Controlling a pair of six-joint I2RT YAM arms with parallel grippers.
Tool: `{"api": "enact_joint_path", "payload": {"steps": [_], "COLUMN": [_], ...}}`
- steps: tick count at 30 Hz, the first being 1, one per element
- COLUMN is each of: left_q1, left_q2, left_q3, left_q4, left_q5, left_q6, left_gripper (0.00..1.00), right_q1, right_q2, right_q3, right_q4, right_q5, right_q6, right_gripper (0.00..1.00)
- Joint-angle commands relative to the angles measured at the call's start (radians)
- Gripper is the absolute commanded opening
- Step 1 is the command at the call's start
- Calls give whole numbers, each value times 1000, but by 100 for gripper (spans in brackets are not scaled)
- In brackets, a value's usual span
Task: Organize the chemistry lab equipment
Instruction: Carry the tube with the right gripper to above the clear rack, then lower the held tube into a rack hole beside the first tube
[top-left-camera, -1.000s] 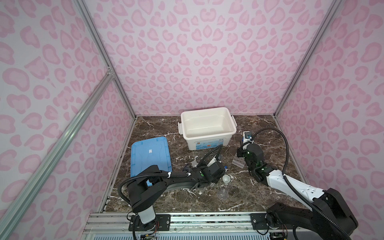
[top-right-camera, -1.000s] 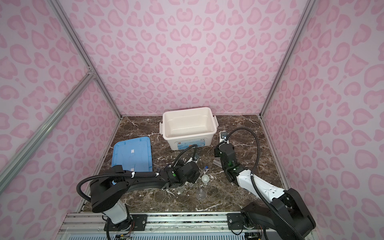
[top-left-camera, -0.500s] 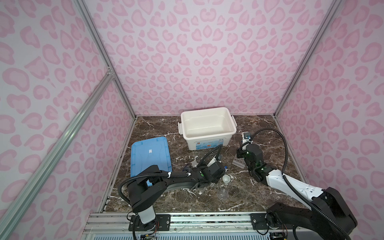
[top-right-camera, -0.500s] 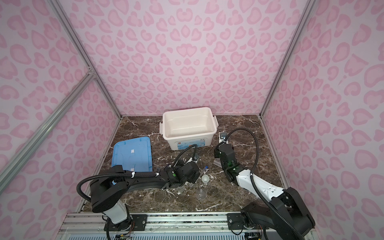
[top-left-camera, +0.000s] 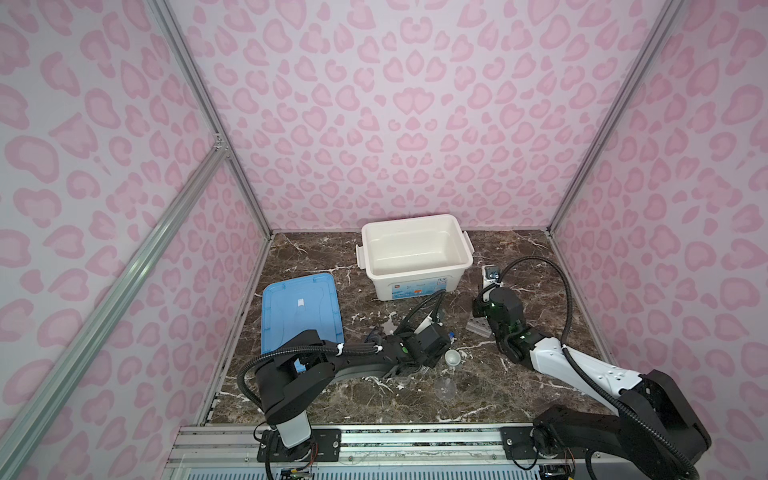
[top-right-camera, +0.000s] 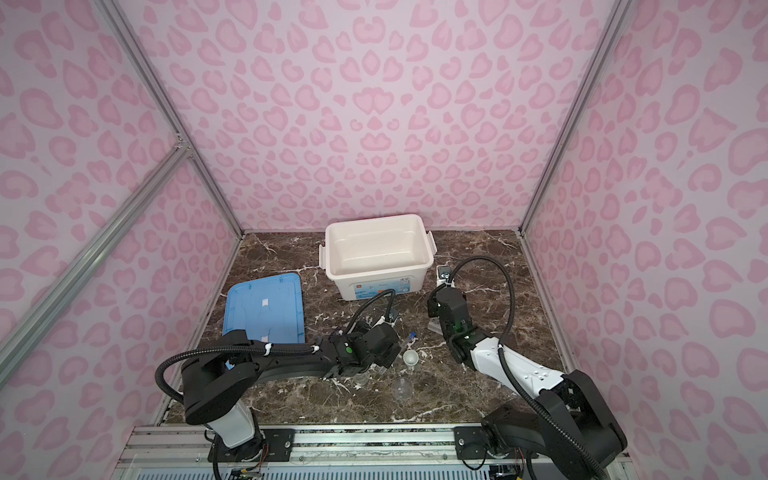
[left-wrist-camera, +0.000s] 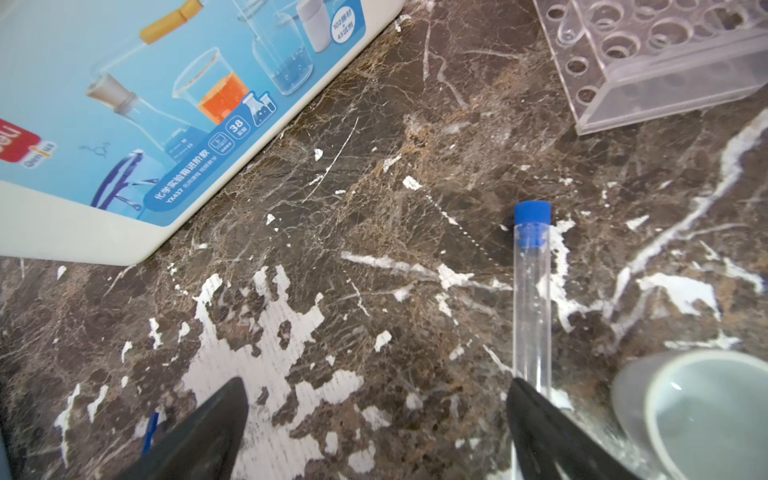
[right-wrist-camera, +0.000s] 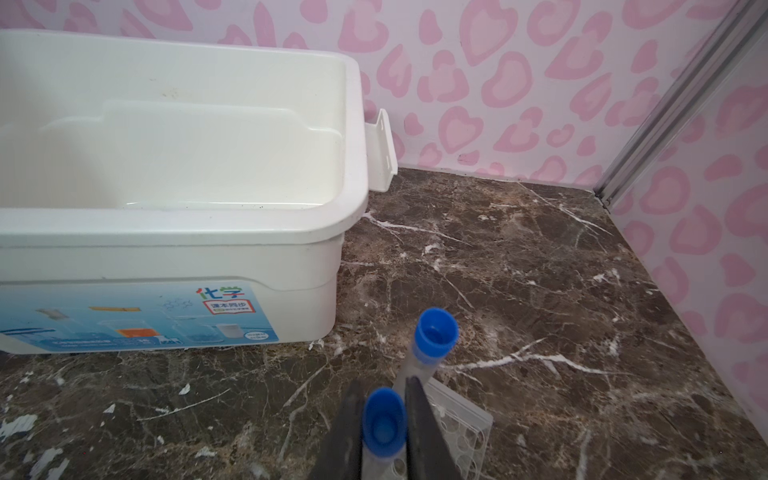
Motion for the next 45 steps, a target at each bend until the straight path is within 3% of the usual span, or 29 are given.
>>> {"api": "enact_joint_path", "payload": {"steps": [1,16,32,38,45], "left_q1": [0,-1,-2,-2,-1], "left_q2": [7,8,-1,0,23], "left_q3": [2,-1,-24,-32,-24], "left_q4": [-3,-6,-16,-27,-43], "left_q5": [4,13,30,81,149], "left_q6": [-5,-8,-16,-1,21], "left_gripper": [98,98,98,100,93], "right_q1": [1,0,-2,-8,-29], "right_q2": [5,9,-38,-77,-137], "right_q3": [2,26,79,83,62], "right_q4": [-6,-38,-126,-166,-179], "right_q5": [0,1,-23,-33,-44], "right_q6": [6,17,32,47,72], "right_gripper": [17,25,53,57,57]}}
